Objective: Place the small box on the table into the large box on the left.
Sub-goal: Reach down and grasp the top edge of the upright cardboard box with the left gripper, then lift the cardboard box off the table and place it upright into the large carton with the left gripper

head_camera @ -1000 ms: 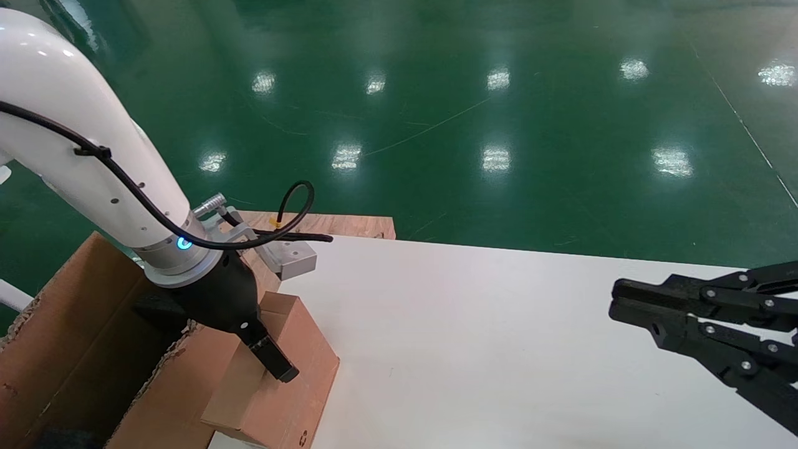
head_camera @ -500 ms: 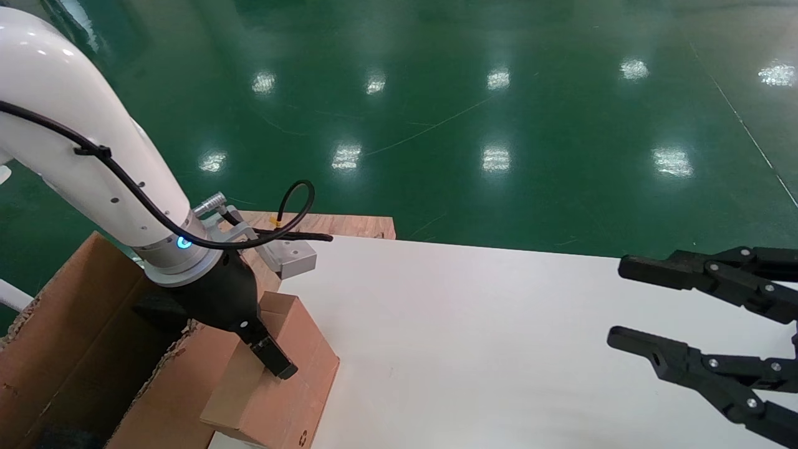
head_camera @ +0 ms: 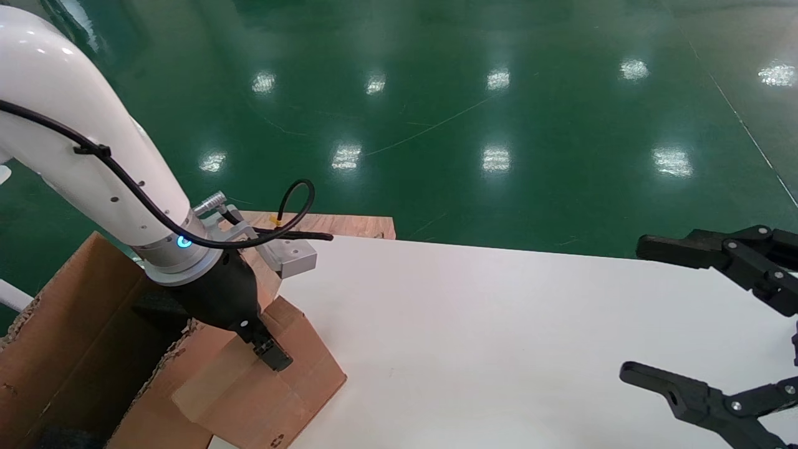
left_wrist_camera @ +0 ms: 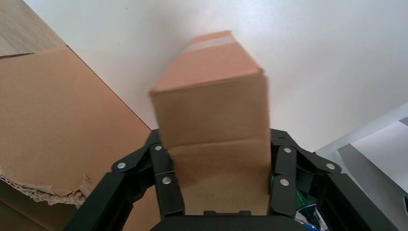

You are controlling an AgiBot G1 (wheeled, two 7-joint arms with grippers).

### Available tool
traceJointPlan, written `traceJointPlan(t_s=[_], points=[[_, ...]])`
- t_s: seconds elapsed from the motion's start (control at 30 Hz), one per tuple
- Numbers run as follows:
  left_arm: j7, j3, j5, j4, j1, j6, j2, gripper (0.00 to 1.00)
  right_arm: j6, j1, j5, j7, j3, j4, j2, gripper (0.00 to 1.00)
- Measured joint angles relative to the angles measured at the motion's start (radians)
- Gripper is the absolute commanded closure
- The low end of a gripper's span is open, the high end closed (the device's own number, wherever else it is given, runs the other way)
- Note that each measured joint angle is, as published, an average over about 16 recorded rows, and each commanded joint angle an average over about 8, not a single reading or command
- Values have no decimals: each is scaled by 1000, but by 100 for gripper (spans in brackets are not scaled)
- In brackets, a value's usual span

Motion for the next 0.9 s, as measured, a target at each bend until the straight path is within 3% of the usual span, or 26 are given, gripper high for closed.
traceJointPlan(t_s=[0.47, 0.7, 0.9], points=[[81, -68, 22, 89, -93, -92, 50, 100, 0, 0, 0, -1, -1, -1, 0, 0], [216, -150, 21, 210, -225, -144, 54, 100, 0, 1, 1, -1, -1, -1, 0, 0], [375, -195, 32, 327, -349, -119, 28, 100, 0, 1, 1, -1, -2, -1, 0, 0]])
